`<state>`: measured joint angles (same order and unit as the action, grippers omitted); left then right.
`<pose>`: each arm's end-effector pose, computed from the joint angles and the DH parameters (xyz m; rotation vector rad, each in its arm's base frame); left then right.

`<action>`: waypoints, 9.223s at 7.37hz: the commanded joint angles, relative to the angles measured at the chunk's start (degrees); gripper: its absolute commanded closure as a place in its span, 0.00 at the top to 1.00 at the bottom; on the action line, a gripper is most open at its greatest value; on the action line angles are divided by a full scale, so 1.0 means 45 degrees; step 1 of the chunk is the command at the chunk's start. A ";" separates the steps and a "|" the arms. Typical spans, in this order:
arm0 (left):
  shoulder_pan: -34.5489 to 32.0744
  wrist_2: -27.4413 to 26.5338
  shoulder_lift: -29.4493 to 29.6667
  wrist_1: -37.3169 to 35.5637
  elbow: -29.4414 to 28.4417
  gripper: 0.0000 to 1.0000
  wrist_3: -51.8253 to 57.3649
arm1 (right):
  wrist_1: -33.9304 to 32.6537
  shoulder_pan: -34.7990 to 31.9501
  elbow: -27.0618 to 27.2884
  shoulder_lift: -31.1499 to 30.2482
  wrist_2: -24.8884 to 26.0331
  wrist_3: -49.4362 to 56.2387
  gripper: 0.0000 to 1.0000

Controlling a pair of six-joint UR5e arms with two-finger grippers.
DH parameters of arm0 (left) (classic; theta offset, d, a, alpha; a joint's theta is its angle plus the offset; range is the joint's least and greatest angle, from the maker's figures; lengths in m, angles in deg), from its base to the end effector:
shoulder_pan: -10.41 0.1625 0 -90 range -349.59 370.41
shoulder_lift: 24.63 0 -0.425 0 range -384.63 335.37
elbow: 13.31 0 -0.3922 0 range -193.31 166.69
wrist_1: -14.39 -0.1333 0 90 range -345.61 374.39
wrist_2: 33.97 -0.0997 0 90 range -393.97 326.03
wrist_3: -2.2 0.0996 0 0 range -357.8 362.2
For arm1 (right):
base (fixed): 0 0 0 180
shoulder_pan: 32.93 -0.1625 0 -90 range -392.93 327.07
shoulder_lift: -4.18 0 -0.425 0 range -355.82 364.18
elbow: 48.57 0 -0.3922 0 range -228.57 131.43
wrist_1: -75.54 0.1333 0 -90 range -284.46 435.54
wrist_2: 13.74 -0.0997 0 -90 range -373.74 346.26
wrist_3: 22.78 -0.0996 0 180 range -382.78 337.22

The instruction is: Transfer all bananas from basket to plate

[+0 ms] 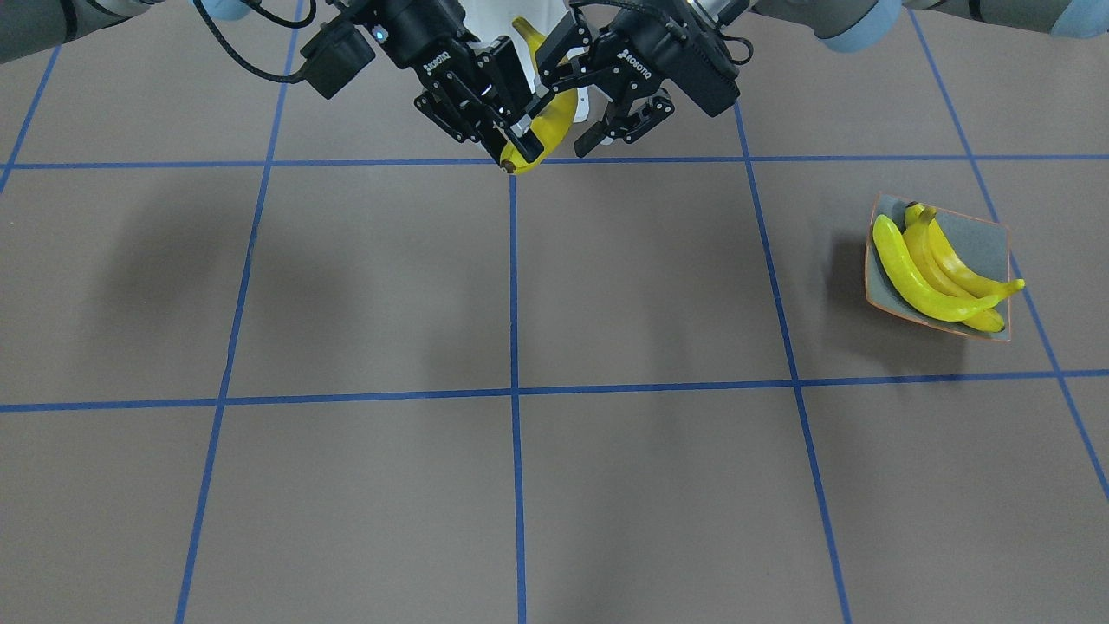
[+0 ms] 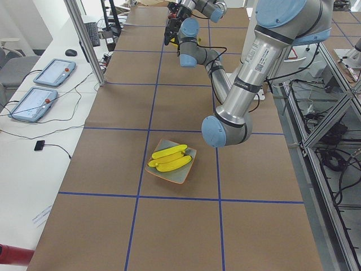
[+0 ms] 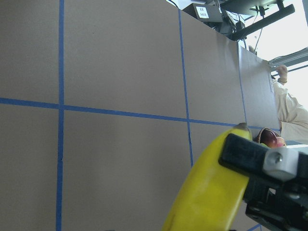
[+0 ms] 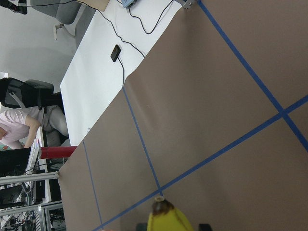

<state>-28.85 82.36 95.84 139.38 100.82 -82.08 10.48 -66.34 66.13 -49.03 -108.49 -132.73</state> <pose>0.3560 -0.4061 0.1101 0.2512 1.5450 -0.1015 -0.3878 -0.4056 0.0649 0.1134 -1.5434 0.6815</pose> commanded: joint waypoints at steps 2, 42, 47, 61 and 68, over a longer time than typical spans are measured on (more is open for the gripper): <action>0.0422 -0.0304 0.0024 0.0447 0.0047 0.00 0.0038 | 0.0024 0.0002 -0.0021 0.0066 -0.0018 0.0154 0.00; -1.0035 0.3056 -0.6015 -0.9063 -0.2588 1.00 2.2913 | -0.0835 -1.3709 -0.6700 -0.8527 -0.8808 2.5780 1.00; -1.3092 0.4244 -0.7241 -0.9162 -0.3975 1.00 2.1257 | -0.1284 -1.3709 -0.6642 -0.9170 -0.8085 2.5819 1.00; -1.3034 0.4266 -0.8041 -0.8089 -0.3332 1.00 1.9628 | -0.6362 -1.2948 -0.3321 -0.9524 -0.7518 2.5643 1.00; -1.3034 0.4266 -0.8569 -0.8029 -0.3312 1.00 1.9608 | -0.6343 -1.2948 -0.3165 -0.9055 -0.7733 2.4706 1.00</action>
<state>-87.55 101.60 57.64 103.29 85.88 6.23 -18.10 -124.60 51.85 -90.02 -142.98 -20.55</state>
